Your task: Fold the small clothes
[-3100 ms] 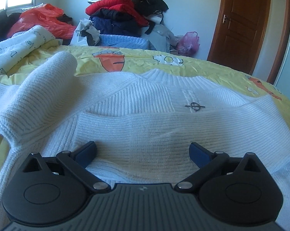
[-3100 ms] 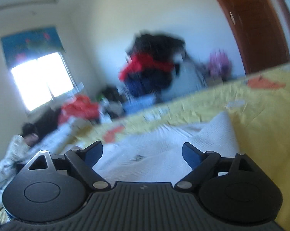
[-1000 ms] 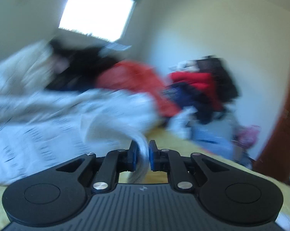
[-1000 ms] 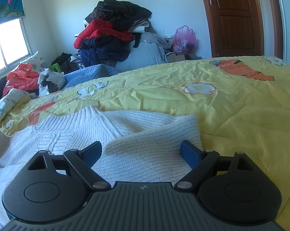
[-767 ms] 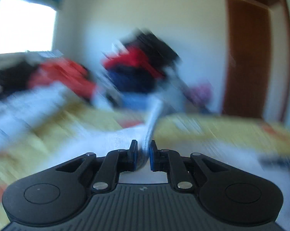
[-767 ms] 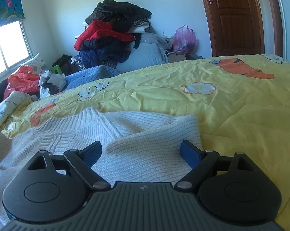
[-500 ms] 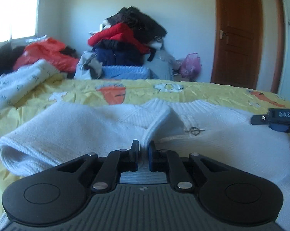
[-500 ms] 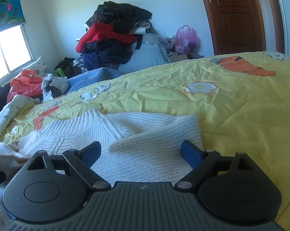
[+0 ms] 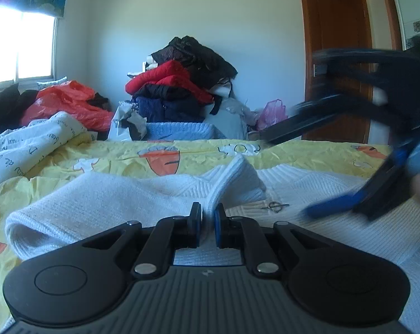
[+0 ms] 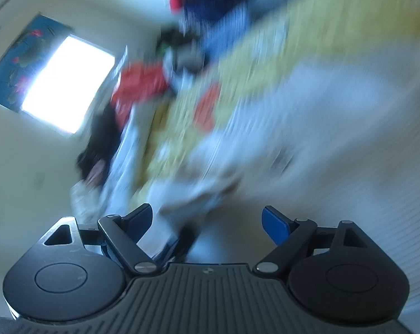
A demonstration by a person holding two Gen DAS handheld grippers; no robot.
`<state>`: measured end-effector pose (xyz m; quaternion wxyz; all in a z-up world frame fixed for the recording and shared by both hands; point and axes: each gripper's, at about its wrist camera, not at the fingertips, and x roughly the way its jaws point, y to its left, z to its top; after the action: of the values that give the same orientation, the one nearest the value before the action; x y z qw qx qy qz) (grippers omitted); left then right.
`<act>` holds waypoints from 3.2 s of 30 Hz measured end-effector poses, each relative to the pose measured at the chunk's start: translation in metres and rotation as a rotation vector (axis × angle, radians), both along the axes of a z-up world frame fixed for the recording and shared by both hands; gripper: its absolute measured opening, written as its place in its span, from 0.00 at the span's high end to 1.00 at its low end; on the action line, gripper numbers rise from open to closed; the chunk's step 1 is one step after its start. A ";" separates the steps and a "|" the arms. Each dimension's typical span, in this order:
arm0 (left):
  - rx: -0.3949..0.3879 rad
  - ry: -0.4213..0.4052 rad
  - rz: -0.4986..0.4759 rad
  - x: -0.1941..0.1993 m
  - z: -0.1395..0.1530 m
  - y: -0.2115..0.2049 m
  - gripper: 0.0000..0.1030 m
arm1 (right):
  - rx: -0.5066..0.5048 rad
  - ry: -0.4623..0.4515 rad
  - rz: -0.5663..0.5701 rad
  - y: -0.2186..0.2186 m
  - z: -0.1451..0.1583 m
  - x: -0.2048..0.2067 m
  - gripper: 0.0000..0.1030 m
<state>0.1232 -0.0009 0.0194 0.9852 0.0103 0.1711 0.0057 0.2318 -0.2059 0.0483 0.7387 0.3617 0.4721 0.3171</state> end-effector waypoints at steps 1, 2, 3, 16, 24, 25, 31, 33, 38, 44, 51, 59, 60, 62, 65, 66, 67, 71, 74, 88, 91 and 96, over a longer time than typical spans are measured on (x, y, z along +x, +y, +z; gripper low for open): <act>0.001 -0.003 0.000 0.000 0.000 0.000 0.91 | 0.024 0.042 0.010 0.008 -0.006 0.003 0.20; 0.002 -0.005 -0.001 -0.001 0.000 -0.001 0.91 | 0.050 0.071 0.006 0.015 -0.012 0.006 0.20; 0.002 -0.007 -0.001 -0.001 0.000 -0.001 0.91 | 0.074 0.088 -0.007 0.018 -0.016 0.008 0.20; -0.003 -0.020 -0.031 -0.005 0.001 -0.003 0.90 | -0.043 -0.027 -0.036 0.043 -0.009 0.016 0.84; -0.056 -0.084 0.017 -0.013 0.006 0.007 0.01 | -0.055 -0.081 -0.082 0.017 0.000 0.011 0.85; -0.075 -0.112 0.018 -0.017 0.006 0.010 0.01 | -0.053 -0.088 -0.093 0.010 0.002 0.011 0.85; -0.111 -0.102 0.042 -0.017 0.007 0.016 0.01 | -0.090 -0.122 -0.128 -0.024 0.008 0.005 0.85; -0.117 -0.105 0.045 -0.018 0.008 0.017 0.01 | -0.099 -0.122 -0.152 -0.041 0.008 0.004 0.85; -0.089 -0.115 0.039 -0.019 0.008 0.013 0.01 | -0.089 -0.115 -0.224 -0.083 0.005 -0.002 0.85; -0.095 -0.104 0.046 -0.017 0.008 0.014 0.01 | -0.074 -0.114 -0.301 -0.131 0.004 -0.012 0.85; -0.084 -0.097 0.045 -0.015 0.008 0.013 0.01 | -0.084 -0.117 -0.312 -0.153 0.001 -0.025 0.85; -0.080 -0.090 0.046 -0.014 0.007 0.013 0.01 | -0.069 -0.089 -0.355 -0.176 -0.020 -0.042 0.85; -0.079 -0.090 0.046 -0.014 0.007 0.013 0.01 | -0.066 -0.086 -0.357 -0.178 -0.022 -0.044 0.85; -0.077 -0.089 0.047 -0.014 0.007 0.013 0.01 | -0.061 -0.079 -0.363 -0.180 -0.028 -0.046 0.86; -0.076 -0.088 0.047 -0.014 0.007 0.013 0.01 | -0.051 -0.077 -0.370 -0.182 -0.033 -0.049 0.86; -0.076 -0.086 0.047 -0.014 0.007 0.013 0.01 | -0.046 -0.075 -0.370 -0.185 -0.036 -0.050 0.86; -0.076 -0.086 0.047 -0.014 0.007 0.014 0.01 | -0.042 -0.073 -0.371 -0.186 -0.038 -0.051 0.87; -0.076 -0.083 0.047 -0.014 0.006 0.014 0.01 | -0.028 -0.078 -0.385 -0.186 -0.040 -0.056 0.88; -0.077 -0.082 0.046 -0.014 0.006 0.014 0.01 | -0.048 -0.112 -0.390 -0.183 -0.035 -0.061 0.88; -0.067 -0.048 0.058 -0.009 0.004 0.014 0.01 | -0.197 -0.190 -0.399 -0.176 -0.034 -0.074 0.79; -0.055 0.003 0.068 -0.002 0.004 0.013 0.01 | -0.291 -0.318 -0.484 -0.171 -0.013 -0.089 0.72; -0.060 0.077 0.069 0.016 0.013 0.016 0.01 | -0.540 -0.541 -0.379 -0.116 0.019 -0.100 0.65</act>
<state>0.1394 0.0150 0.0329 0.9769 -0.0249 0.2093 0.0339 0.1313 -0.3220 0.0678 0.9494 0.1394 0.2526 0.1242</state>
